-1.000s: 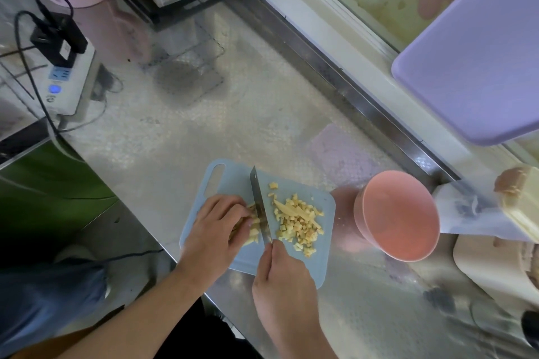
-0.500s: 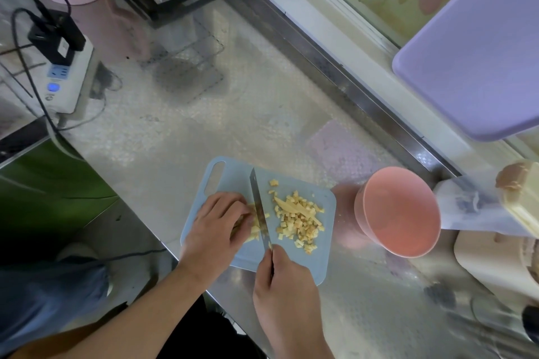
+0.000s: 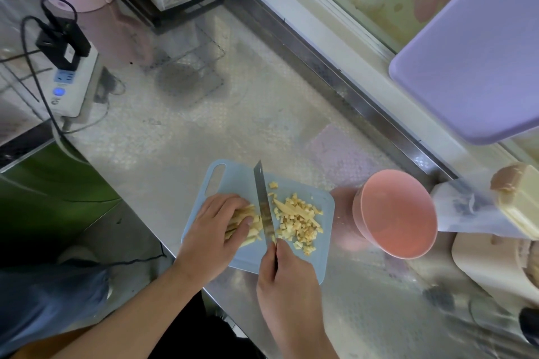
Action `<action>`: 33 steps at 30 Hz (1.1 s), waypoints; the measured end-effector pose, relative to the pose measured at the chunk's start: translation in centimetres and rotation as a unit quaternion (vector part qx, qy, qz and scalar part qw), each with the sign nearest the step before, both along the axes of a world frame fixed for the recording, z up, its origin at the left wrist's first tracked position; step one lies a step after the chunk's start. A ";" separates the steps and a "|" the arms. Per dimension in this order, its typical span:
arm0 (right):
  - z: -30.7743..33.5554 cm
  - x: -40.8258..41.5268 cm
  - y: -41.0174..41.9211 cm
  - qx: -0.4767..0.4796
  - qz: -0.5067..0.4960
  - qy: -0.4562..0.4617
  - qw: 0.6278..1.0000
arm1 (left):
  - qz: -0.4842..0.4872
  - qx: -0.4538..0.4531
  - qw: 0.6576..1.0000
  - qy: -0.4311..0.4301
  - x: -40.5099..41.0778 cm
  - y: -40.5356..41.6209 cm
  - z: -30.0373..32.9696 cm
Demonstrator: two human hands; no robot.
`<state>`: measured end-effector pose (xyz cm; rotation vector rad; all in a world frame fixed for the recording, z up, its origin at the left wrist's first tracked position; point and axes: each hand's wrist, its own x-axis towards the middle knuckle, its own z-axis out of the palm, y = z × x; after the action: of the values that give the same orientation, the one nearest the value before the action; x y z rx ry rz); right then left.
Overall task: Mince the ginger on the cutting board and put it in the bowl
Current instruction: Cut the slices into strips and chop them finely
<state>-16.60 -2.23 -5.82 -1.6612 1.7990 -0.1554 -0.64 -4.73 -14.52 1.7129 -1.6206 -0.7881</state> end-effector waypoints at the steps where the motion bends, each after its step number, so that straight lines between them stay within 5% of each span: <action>1: 0.2 -0.1 0.2 0.004 0.000 -0.003 1.000 | 0.001 0.001 1.000 0.007 0.1 0.0 0.1; 14: -1.4 1.6 -1.0 0.035 0.028 0.055 0.997 | 0.003 -0.075 0.996 -0.043 -0.4 0.0 -0.9; 33: 0.6 0.9 1.2 0.039 -0.020 0.010 0.999 | -0.012 -0.107 0.991 -0.080 -0.3 0.0 -1.0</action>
<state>-15.72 -1.07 -5.23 -1.5776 1.8311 -0.0853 -0.98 -4.75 -15.54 1.6393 -1.7665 -0.4770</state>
